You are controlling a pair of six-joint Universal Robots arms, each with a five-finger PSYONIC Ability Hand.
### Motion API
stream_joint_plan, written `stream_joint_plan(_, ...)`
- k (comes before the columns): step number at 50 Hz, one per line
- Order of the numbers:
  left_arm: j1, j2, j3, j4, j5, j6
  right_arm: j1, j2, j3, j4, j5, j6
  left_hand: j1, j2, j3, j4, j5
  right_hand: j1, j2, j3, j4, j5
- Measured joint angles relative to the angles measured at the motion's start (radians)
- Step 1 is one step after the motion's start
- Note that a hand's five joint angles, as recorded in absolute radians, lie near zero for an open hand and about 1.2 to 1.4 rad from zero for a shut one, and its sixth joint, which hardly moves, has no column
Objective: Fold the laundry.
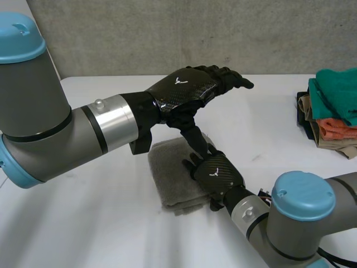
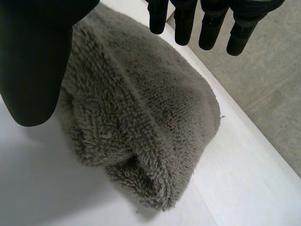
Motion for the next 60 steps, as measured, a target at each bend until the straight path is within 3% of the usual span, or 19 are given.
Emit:
stream_joint_plan(10,-0.007,-0.011,-0.01,0.001,-0.035,-0.001,-0.004,0.097,-0.093,-0.017,0.003,-0.003,0.0,0.0,0.0,0.0,0.0,0.165,0.126,0.136,0.133,0.095)
stream_joint_plan(19,-0.006,-0.015,-0.019,0.004,-0.036,-0.002,-0.004,0.113,-0.163,-0.012,0.001,-0.002,0.0,0.0,0.0,0.0,0.0,0.18,0.136,0.155,0.151,0.144)
stream_joint_plan(22,-0.005,-0.015,-0.019,0.004,-0.036,-0.003,-0.002,0.126,-0.189,-0.011,-0.001,0.0,0.0,0.0,0.0,0.0,0.0,0.304,0.267,0.273,0.271,0.249)
stream_joint_plan(26,-0.003,-0.015,-0.02,0.004,-0.035,-0.005,-0.001,0.158,-0.236,-0.011,-0.004,0.002,0.0,0.0,0.0,0.0,0.0,0.739,0.756,0.744,0.741,0.698)
stream_joint_plan(28,-0.002,-0.015,-0.02,0.004,-0.034,-0.005,-0.001,0.169,-0.258,-0.011,-0.006,0.002,0.0,0.0,0.0,0.0,0.0,0.833,0.931,0.915,0.917,0.855)
stream_joint_plan(41,0.002,-0.002,0.0,0.01,-0.035,-0.007,-0.018,0.155,-0.444,-0.012,-0.005,0.016,0.0,0.0,0.0,0.0,0.0,0.834,0.943,0.933,0.979,0.874)
stream_joint_plan(50,0.006,0.053,0.026,0.028,-0.037,-0.014,-0.162,0.042,-0.568,-0.044,0.034,0.017,0.0,0.0,0.0,0.0,0.0,0.839,0.943,0.933,0.98,0.874)
stream_joint_plan(56,0.009,0.084,0.036,0.053,-0.038,-0.037,-0.402,-0.031,-0.605,-0.157,0.04,0.024,0.0,0.0,0.0,0.0,0.0,0.839,0.943,0.939,0.98,0.874)
stream_joint_plan(60,0.006,0.086,0.03,0.058,-0.037,-0.053,-0.551,-0.026,-0.606,-0.187,-0.006,0.048,0.0,0.0,0.0,0.0,0.0,0.839,0.943,0.941,0.981,0.874)
